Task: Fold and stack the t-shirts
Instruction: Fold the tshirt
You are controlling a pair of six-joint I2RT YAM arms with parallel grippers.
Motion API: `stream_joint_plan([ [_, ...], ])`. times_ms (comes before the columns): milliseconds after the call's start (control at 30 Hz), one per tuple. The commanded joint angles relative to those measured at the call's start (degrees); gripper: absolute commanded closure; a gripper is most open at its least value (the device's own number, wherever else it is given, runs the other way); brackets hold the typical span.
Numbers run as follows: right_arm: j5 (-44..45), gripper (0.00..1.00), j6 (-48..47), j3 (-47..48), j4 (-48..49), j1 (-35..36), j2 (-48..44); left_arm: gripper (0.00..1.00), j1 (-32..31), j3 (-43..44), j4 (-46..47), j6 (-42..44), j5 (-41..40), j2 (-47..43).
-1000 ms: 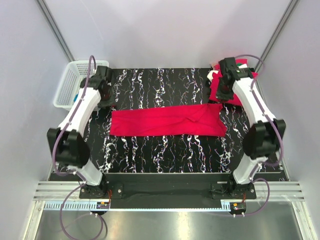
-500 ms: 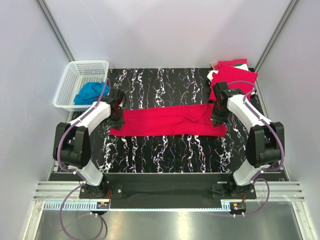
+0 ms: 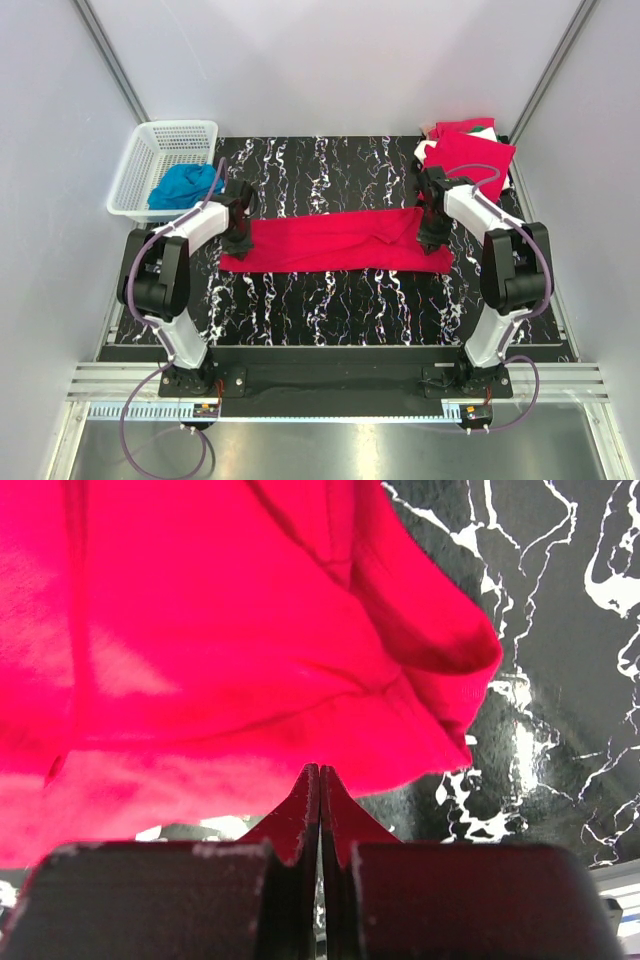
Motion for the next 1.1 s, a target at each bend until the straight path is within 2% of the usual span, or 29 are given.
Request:
stream_joint_plan([
  [0, 3.0, 1.0, 2.4, 1.5, 0.9, 0.2, 2.2, 1.0, -0.2, -0.8, 3.4, -0.7, -2.0, 1.8],
  [267, 4.5, 1.0, 5.1, 1.6, 0.1, 0.3, 8.3, 1.0, 0.3, -1.7, 4.3, -2.3, -2.6, 4.0],
  [500, 6.6, 1.0, 5.3, 2.9, -0.5, 0.1, 10.9, 1.0, 3.9, -3.9, 4.8, -3.2, -1.7, 2.7],
  [733, 8.5, 1.0, 4.8, 4.4, -3.4, -1.5, 11.3, 1.0, 6.2, -6.3, 3.0, -3.7, -3.7, 0.3],
  [1067, 9.5, 1.0, 3.6, 4.3, -4.3, -3.1, 11.5, 1.0, 6.4, -6.4, 1.9, -3.0, -3.0, -0.4],
])
